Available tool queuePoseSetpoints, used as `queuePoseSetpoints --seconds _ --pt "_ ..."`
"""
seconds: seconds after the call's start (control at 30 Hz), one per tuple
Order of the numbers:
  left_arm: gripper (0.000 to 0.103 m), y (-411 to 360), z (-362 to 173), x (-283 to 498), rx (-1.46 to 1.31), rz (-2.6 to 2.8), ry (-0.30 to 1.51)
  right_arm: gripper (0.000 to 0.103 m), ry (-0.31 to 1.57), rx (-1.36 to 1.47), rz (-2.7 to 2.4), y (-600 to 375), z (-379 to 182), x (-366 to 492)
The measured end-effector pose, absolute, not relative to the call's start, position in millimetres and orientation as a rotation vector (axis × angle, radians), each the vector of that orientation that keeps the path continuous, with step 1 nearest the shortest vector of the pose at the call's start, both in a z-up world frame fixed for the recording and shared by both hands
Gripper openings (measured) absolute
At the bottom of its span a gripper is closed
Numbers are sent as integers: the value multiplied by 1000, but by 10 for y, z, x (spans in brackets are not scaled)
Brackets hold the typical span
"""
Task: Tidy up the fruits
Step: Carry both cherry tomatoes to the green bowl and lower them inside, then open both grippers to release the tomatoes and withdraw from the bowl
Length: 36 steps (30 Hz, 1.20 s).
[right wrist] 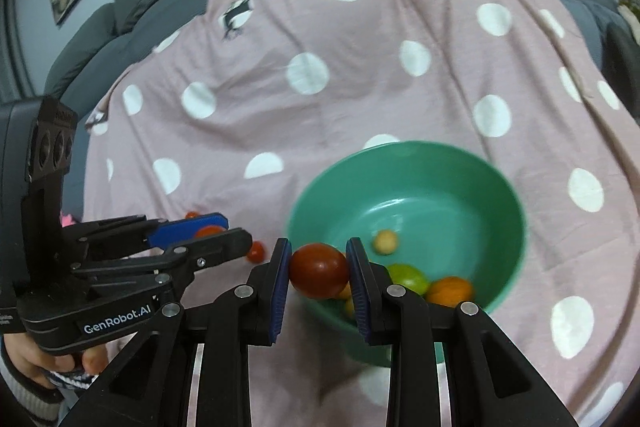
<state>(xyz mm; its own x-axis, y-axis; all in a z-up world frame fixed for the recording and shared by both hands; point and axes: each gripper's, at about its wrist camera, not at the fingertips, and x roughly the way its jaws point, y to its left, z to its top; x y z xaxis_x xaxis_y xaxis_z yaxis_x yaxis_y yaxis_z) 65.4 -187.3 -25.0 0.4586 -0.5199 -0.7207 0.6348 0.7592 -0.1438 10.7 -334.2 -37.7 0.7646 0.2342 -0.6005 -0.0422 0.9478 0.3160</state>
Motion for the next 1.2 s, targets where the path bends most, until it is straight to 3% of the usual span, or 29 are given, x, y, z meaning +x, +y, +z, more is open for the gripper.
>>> queuePoseSetpoints --seconds 0.37,1.2 --pt "28 -2394 -426 790 247 -747 854 30 684 334 74 -3717 -498 166" --pt "28 -2673 -800 1035 359 -680 951 30 769 317 47 -3837 -776 471"
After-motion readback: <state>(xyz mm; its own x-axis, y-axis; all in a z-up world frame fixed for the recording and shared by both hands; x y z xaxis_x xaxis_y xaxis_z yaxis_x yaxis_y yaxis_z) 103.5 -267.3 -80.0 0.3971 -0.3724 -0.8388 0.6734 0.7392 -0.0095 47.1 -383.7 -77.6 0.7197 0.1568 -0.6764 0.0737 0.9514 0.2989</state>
